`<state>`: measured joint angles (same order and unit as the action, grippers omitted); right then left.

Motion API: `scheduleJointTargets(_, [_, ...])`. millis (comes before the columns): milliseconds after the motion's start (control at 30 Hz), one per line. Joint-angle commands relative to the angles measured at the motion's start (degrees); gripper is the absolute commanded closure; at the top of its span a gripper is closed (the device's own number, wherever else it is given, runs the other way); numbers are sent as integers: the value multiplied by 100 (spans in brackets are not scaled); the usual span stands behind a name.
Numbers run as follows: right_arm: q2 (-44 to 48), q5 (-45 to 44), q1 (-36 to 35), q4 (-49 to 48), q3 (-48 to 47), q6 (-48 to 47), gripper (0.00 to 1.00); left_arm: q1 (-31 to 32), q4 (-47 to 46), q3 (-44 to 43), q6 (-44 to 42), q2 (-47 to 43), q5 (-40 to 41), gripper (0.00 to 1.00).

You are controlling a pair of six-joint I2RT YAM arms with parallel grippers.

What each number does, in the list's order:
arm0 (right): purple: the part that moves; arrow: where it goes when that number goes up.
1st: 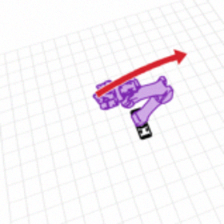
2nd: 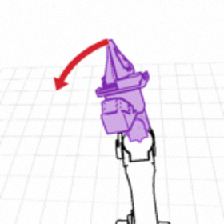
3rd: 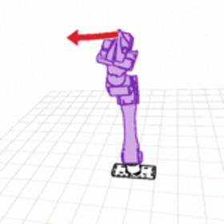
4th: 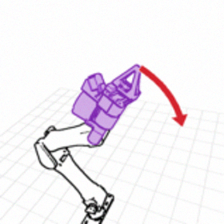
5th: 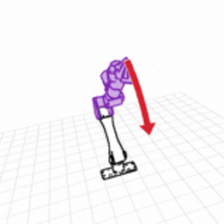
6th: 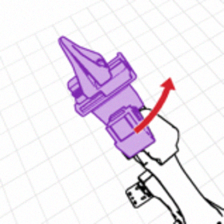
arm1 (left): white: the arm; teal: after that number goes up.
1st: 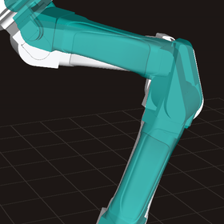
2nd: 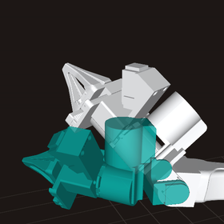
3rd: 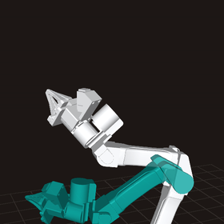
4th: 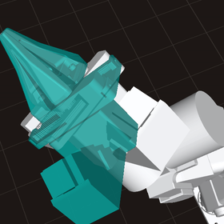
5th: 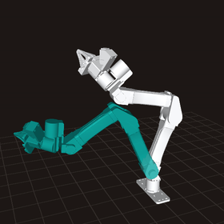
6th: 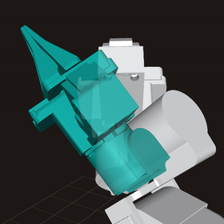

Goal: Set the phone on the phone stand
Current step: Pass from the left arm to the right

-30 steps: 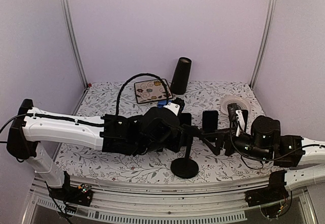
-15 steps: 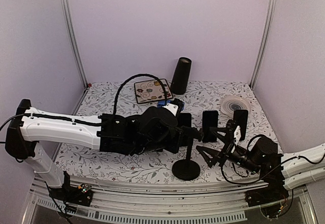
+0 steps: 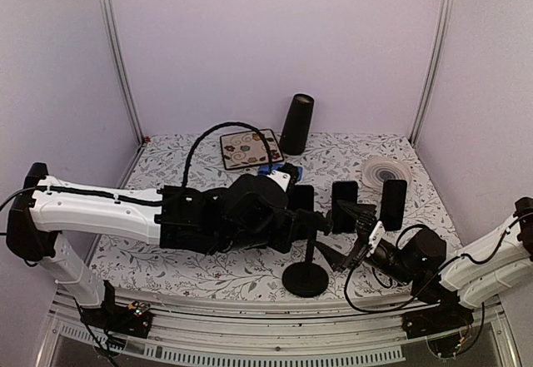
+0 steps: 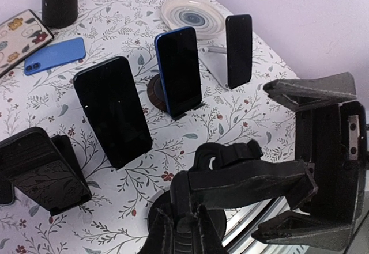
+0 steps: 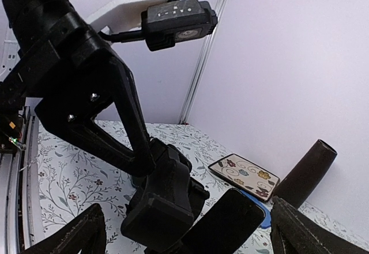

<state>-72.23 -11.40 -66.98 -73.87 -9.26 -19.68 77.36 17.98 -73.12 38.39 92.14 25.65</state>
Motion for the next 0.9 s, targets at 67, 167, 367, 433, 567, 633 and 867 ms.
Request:
scheduleJointTargets(67, [-333, 28, -8, -507, -76, -1265, 1, 28, 60, -19, 55, -309, -356, 100])
scheduleJointTargets(167, [-401, -7, -9, -492, -125, -1583, 1, 20, 82, -27, 47, -319, -399, 100])
scheduleJointTargets(367, [-395, 57, -8, -206, -335, -2162, 3, 21, 109, -69, 2, -284, -469, 100])
scheduleJointTargets(433, [-294, 78, -15, 62, -412, -2286, 5, 20, 123, -83, -19, -280, -486, 100])
scheduleJointTargets(567, [-112, 212, -8, 715, -578, -2534, 11, 22, 140, -156, -95, -213, -549, 100])
scheduleJointTargets(633, [-2, 263, -8, 1008, -637, -2620, 16, 23, 159, -203, -119, -176, -574, 100])
scheduleJointTargets(867, [334, 504, -9, 1660, -749, -2480, 32, 18, 189, -267, -148, -88, -613, 100])
